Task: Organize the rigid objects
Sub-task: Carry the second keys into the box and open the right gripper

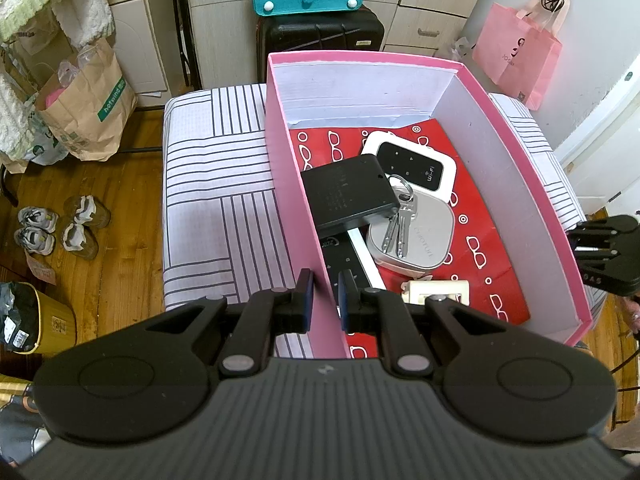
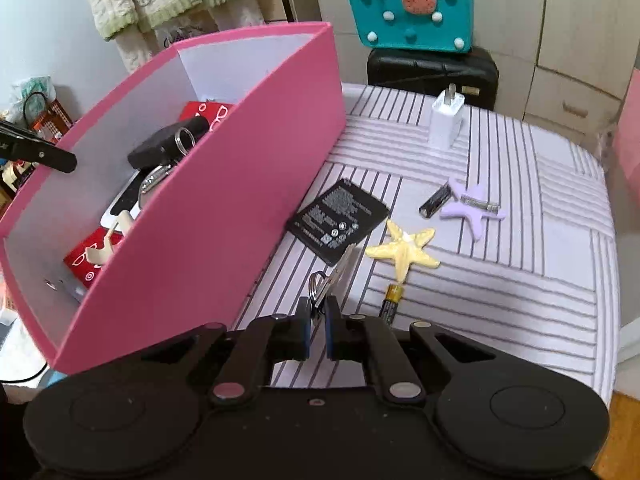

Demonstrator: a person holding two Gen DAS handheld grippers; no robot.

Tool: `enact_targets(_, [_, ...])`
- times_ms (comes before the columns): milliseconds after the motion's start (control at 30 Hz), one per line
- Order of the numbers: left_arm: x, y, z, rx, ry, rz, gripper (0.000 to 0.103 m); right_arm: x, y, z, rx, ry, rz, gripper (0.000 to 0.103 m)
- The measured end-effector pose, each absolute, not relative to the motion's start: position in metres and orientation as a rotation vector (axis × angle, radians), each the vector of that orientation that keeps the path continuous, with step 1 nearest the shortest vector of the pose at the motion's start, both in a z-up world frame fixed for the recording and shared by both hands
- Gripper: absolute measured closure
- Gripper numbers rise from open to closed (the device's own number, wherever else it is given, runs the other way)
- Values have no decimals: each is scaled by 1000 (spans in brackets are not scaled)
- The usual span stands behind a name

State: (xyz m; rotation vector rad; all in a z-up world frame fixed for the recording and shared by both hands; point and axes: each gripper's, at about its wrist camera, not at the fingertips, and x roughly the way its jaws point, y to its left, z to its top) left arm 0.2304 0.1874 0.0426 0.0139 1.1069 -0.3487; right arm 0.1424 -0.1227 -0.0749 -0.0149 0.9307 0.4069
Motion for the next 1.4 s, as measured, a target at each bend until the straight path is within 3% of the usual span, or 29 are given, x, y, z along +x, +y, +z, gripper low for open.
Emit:
enact_targets(667, [232, 184, 43, 54, 1109, -361, 91, 113, -87, 43, -204, 608, 458, 95])
enact_targets(1400, [231, 172, 44, 138, 1113, -357, 91, 185, 39, -13, -213, 904, 874, 95])
